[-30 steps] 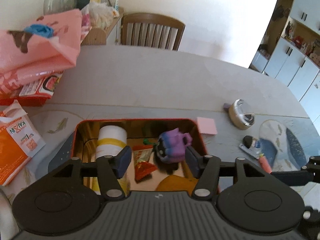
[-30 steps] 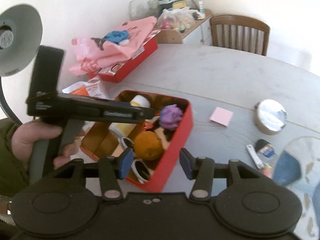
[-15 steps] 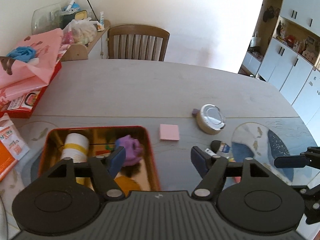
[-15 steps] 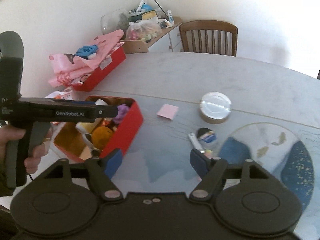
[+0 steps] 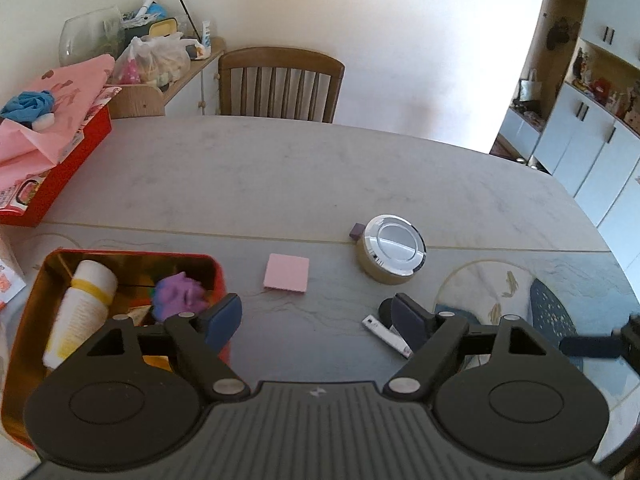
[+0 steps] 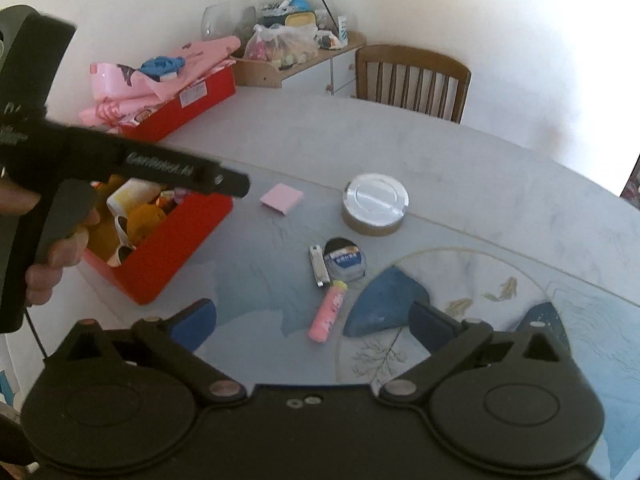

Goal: Organize rigid objects
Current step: 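Grasp the pink sticky note with the left tool while the right tool grasps the pink tube, then carry the pink tube with the right tool into the tin while the left tool drops the sticky note there, then move the left tool toward the nail clipper while the right tool approaches the blue-labelled jar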

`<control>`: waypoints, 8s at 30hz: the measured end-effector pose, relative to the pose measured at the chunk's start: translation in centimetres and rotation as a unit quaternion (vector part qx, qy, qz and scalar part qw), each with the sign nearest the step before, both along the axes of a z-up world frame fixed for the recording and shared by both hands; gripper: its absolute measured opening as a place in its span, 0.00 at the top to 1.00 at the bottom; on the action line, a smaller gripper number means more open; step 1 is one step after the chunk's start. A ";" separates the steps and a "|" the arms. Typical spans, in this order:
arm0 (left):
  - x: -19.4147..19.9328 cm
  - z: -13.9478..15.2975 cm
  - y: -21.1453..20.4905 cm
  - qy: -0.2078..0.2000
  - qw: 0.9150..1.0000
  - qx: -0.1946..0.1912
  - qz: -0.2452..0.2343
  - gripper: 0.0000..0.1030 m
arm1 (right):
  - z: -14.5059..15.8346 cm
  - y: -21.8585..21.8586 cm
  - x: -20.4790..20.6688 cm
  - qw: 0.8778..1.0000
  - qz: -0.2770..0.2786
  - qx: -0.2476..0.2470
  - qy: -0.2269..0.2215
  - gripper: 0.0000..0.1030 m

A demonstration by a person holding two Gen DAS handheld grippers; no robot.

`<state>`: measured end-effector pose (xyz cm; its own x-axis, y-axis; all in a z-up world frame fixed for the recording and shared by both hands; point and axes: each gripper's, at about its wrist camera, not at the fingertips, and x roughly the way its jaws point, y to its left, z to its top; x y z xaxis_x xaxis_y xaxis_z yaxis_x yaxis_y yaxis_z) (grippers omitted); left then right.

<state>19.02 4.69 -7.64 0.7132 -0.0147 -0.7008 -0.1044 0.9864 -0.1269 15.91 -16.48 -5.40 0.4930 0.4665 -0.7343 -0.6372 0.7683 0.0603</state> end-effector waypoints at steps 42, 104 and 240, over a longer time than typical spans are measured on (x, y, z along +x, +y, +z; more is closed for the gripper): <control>10.8 -7.3 -0.8 0.069 0.996 0.060 0.010 0.56 | -6.1 4.4 5.3 0.996 0.046 -0.061 0.050 0.38; 12.4 -8.4 0.1 0.097 0.994 0.053 0.005 0.58 | -5.7 1.0 6.4 0.997 -0.015 -0.012 0.071 0.85; -7.4 0.1 12.9 0.058 0.998 0.006 -0.003 0.43 | 2.4 16.2 0.2 0.996 0.069 0.026 0.045 0.51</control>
